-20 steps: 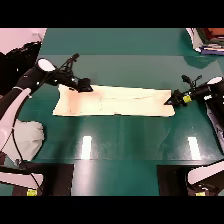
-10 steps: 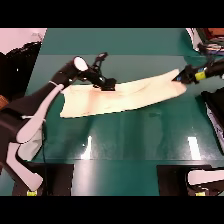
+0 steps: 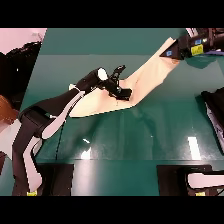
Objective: Fold the shirts.
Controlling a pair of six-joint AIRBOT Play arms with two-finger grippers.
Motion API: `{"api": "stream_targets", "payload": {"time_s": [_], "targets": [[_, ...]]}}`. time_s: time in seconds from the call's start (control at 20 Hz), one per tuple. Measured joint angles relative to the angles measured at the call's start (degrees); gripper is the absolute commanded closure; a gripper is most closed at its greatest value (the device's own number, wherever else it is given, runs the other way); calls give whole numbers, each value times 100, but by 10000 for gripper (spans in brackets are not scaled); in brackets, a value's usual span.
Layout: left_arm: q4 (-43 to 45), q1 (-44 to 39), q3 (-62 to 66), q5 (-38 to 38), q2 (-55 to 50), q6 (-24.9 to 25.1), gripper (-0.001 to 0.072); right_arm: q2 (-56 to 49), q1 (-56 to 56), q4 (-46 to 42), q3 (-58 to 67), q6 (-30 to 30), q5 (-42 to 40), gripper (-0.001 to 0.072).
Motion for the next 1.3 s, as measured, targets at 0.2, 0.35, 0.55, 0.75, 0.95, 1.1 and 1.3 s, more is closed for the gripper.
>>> {"api": "stream_targets", "payload": {"time_s": [0.2, 0.35, 0.55, 0.75, 0.95, 1.1, 1.3], "targets": [[7, -35, 42, -44, -9, -9, 684, 9, 393, 4, 162, 4, -238, 694], [240, -22, 195, -168, 146, 0, 684, 11, 623, 28, 201, -63, -409, 694], [741, 365, 492, -573, 535, 4, 684, 11, 901, 17, 216, -151, -629, 694], [1088, 1290, 678, -1165, 1073, 11, 684, -116, 1331, 129, 219, -321, -1019, 693], [1217, 2310, 732, -1565, 1764, 13, 684, -717, 2122, 859, 223, -828, -1620, 663], [1255, 2903, 745, -1733, 2221, 15, 683, -1386, 2898, 1307, 313, -1368, -2286, 312], [1272, 3377, 754, -1939, 2610, 52, 684, -2221, 3606, 1543, 793, -1718, -2697, 305]]}}
